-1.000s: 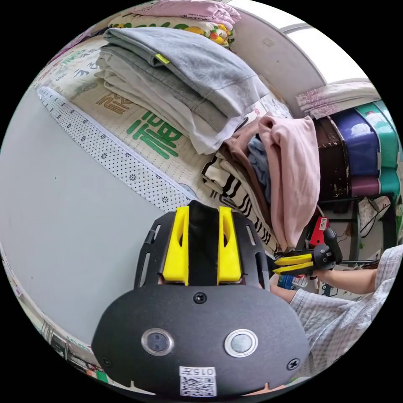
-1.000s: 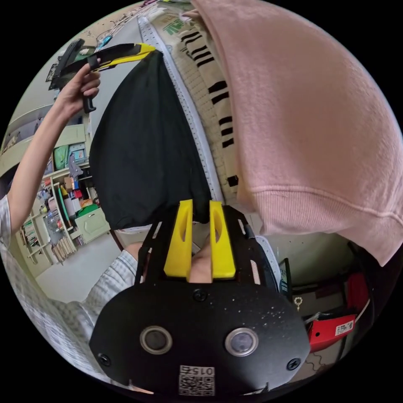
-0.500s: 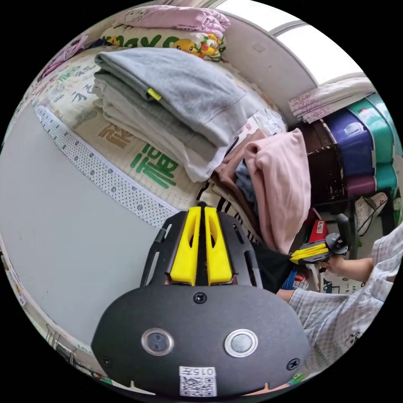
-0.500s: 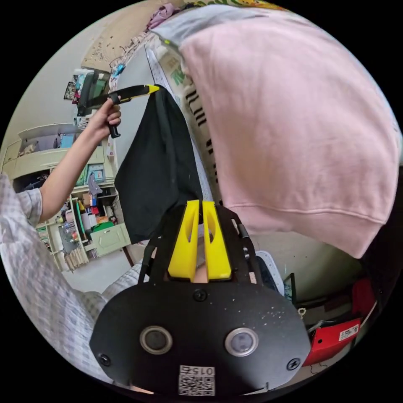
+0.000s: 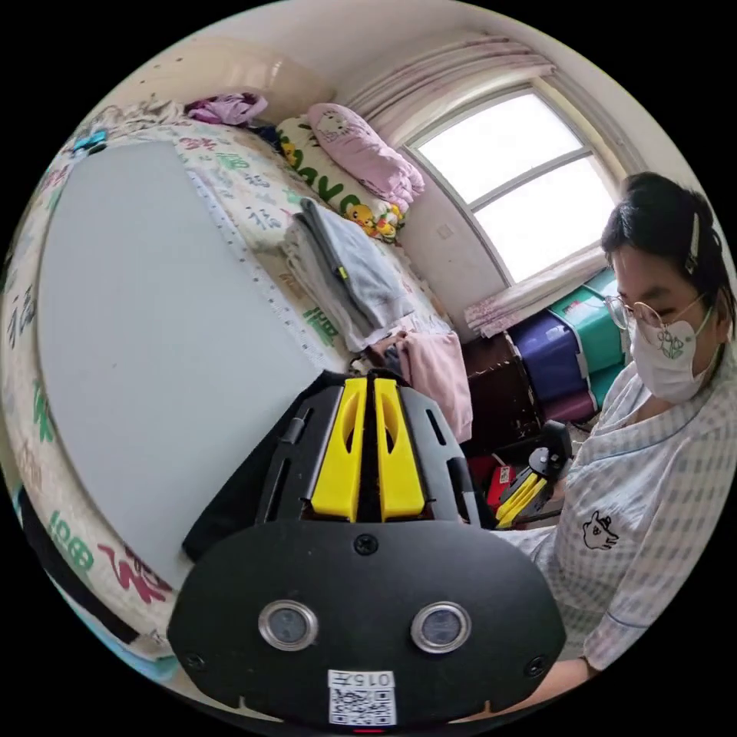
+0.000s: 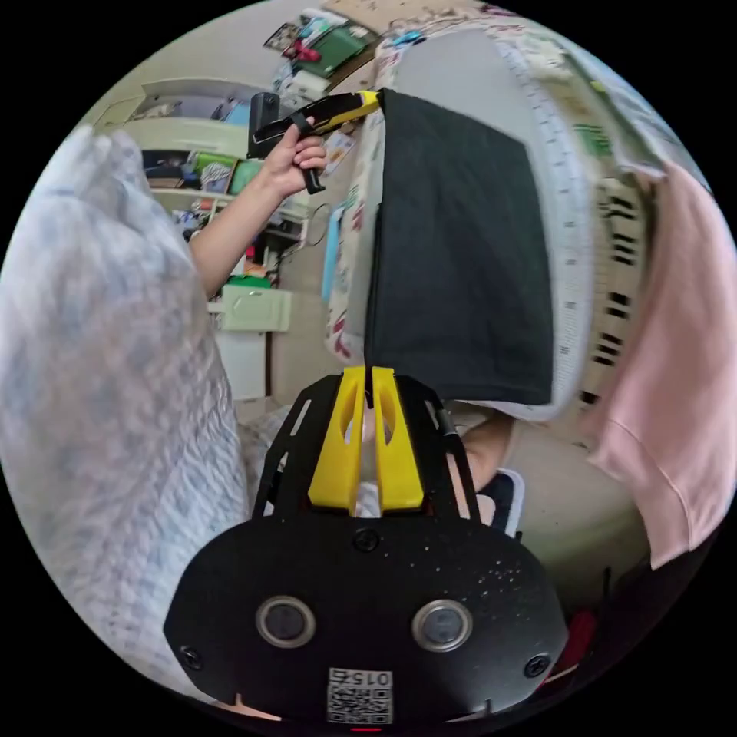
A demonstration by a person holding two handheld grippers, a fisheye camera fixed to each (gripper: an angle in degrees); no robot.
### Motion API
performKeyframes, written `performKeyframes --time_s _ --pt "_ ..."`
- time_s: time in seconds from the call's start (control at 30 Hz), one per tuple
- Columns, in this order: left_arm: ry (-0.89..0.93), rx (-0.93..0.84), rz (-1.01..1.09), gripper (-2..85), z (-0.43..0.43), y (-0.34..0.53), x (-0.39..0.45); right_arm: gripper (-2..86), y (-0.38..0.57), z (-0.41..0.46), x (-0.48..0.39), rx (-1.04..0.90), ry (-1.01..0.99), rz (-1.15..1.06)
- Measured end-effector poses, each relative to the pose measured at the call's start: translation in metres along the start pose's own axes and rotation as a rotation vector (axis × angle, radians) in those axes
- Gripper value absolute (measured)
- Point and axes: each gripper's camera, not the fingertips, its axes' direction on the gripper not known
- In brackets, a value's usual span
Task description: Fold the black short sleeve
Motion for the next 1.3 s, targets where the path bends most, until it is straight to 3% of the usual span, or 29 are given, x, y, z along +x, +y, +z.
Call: performKeyframes --time_s 0.2,0.47,0.67,0.97,1.03,1.17,1.3 --pt "-0.274 0.015 -0.347 1.4 -0.048 0.108 -0.097 0.0 -0.053 0.127 -0.005 -0.187 -0.066 -0.038" --pt "0.049 0.228 -0.556 9.9 -0.064 0.161 -0.150 0.2 -0.079 0.171 -0.007 -0.287 0.025 -0.031" --pt "-0.034 0.105 -0.498 0.9 -0.054 0.142 -0.159 0.5 -0.091 0.196 -0.022 -0.300 0.098 -0.057" --pt "-0.262 0.013 -0.366 -0.5 -0.064 0.130 -0.153 2.8 -0.119 0.242 -0.027 -0.332 0.248 0.008" --pt "-0.287 0.014 -0.359 -0.3 -0.066 0.132 -0.150 3.3 -0.121 0.241 -0.032 -0.340 0.229 -0.007" --pt "-0.338 0.021 -0.368 0.6 -0.075 0.137 -0.141 2.0 -0.122 0.217 -0.054 -0.337 -0.001 -0.077" --pt "-0.312 0.057 -0.410 1.9 -0.088 0.149 -0.139 4.0 -0.122 0.184 -0.064 -0.190 0.235 -0.110"
